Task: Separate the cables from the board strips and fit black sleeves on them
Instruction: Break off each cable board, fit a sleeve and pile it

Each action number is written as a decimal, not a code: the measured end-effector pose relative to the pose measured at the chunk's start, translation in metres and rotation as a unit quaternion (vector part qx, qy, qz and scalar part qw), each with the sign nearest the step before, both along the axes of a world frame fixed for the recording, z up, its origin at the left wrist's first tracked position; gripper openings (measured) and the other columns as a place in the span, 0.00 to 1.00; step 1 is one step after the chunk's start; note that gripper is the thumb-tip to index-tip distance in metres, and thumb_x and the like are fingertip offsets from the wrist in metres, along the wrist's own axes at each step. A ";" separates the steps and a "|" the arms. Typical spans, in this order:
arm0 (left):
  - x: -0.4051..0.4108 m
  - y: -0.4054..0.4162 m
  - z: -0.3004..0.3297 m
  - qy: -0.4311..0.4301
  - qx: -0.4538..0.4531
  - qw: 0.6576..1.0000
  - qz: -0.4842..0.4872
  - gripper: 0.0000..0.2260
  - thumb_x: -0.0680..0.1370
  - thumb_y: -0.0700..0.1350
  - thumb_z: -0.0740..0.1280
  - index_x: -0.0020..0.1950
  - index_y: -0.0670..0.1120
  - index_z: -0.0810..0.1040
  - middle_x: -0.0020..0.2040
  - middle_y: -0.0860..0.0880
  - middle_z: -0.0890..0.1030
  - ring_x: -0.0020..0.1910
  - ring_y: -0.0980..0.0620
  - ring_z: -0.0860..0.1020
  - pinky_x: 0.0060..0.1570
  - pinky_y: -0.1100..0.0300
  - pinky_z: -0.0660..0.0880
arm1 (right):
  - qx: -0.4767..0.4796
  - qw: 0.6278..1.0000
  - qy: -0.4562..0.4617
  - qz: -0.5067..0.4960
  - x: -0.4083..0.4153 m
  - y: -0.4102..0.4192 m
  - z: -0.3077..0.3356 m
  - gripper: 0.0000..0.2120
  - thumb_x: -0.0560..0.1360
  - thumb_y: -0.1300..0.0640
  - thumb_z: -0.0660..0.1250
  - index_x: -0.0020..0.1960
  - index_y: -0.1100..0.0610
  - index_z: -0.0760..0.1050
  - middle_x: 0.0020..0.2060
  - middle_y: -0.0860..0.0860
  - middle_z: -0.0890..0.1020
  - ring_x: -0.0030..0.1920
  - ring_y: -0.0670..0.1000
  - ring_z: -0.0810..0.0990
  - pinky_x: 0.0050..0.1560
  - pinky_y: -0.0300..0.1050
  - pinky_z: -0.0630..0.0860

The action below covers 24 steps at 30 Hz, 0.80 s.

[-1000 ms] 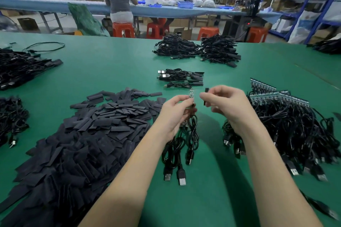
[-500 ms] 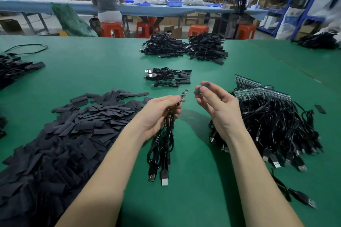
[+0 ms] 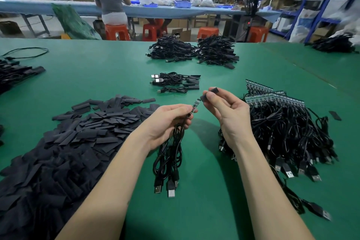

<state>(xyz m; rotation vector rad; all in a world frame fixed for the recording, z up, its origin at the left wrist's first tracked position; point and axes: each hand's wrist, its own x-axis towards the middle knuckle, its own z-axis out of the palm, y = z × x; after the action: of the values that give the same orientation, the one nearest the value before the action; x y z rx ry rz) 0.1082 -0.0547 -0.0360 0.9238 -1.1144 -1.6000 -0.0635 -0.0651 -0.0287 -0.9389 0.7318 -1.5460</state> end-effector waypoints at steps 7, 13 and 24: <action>0.000 0.000 0.001 0.007 -0.001 1.000 0.000 0.07 0.72 0.45 0.71 0.43 0.43 0.87 0.35 0.49 0.81 0.33 0.56 0.78 0.35 0.66 0.76 | -0.012 1.000 0.011 0.001 -0.001 0.001 0.001 0.07 0.66 0.61 0.77 0.44 0.57 0.86 0.43 0.59 0.87 0.44 0.51 0.87 0.49 0.40 0.81; -0.001 0.001 0.001 -0.013 -0.010 1.000 0.002 0.07 0.79 0.40 0.67 0.49 0.40 0.84 0.35 0.49 0.81 0.33 0.56 0.77 0.36 0.66 0.76 | -0.005 0.999 0.032 0.000 -0.001 0.002 -0.001 0.06 0.70 0.66 0.76 0.44 0.57 0.87 0.43 0.58 0.88 0.44 0.51 0.87 0.48 0.39 0.81; 0.012 0.004 0.004 -0.076 -0.060 0.994 -0.059 0.08 0.73 0.45 0.71 0.47 0.42 0.84 0.36 0.49 0.80 0.35 0.56 0.76 0.40 0.67 0.75 | 0.036 0.983 0.072 0.163 -0.020 0.007 0.007 0.07 0.68 0.61 0.74 0.45 0.56 0.87 0.46 0.56 0.87 0.46 0.48 0.86 0.46 0.36 0.81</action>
<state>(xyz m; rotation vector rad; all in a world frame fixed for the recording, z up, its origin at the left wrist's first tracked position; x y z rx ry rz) 0.1203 -0.0503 -0.0317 0.9271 -1.3779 -1.5575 -0.0839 -0.0576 -0.0220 -1.0659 0.6911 -1.1666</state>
